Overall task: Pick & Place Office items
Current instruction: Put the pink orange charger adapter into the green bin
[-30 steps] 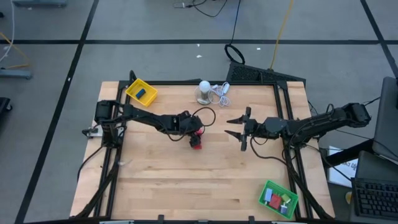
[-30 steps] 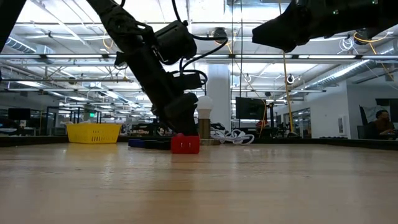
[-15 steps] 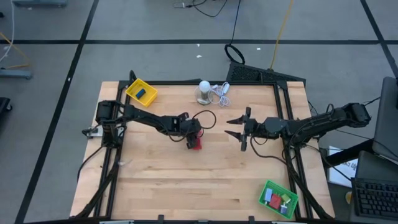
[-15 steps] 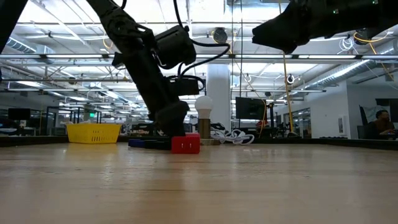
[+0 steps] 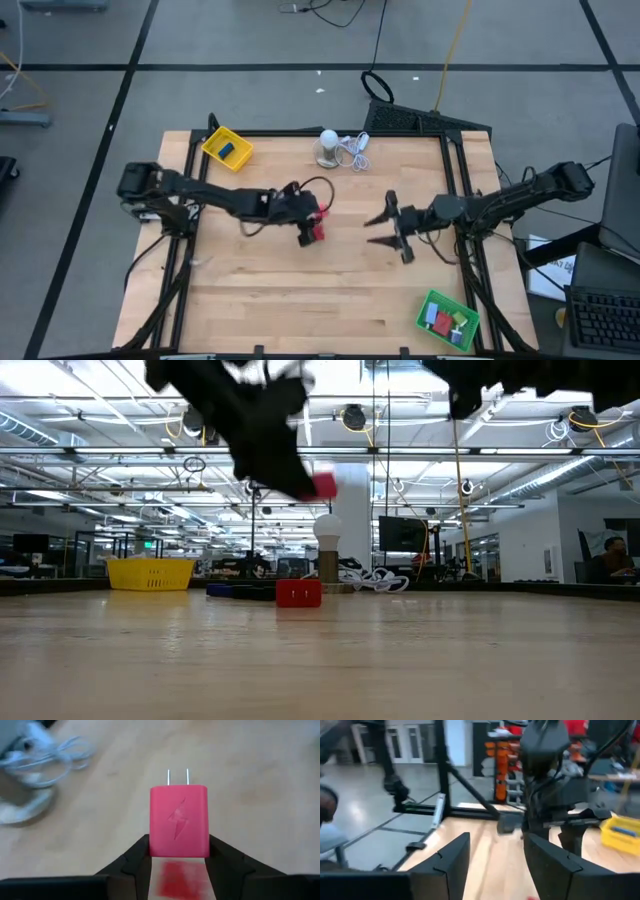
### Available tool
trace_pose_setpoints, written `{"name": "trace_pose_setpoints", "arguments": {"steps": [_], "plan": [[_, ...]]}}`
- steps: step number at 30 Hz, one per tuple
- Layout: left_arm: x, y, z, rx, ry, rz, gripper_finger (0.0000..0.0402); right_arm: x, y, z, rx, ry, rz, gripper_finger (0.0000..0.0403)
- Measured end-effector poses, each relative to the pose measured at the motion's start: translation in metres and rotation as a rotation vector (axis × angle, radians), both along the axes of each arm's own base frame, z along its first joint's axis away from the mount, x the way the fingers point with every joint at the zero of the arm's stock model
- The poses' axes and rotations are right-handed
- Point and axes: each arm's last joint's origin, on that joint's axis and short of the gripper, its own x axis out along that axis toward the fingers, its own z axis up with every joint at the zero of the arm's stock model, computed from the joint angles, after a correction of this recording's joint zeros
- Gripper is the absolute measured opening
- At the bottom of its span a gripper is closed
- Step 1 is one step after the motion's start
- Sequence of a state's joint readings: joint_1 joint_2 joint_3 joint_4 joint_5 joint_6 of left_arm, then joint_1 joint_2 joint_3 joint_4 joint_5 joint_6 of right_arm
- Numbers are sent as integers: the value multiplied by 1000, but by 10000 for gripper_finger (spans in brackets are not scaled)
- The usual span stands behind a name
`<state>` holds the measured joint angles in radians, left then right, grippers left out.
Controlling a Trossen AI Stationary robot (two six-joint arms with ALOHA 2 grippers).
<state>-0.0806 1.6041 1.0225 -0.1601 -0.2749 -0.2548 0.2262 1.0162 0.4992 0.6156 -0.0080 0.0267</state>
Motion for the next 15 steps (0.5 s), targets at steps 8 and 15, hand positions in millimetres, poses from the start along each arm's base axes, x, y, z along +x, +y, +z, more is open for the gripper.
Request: {"name": "trace_pose_setpoints", "arguments": {"steps": [8,15], "plan": [[-10,-43,44,-428,-249,-124,151,14,35,-23,-236,-34,67,147],[-8,-56,48,-489,-294,-200,151,35,36,-43,-394,-81,-246,217]]}}
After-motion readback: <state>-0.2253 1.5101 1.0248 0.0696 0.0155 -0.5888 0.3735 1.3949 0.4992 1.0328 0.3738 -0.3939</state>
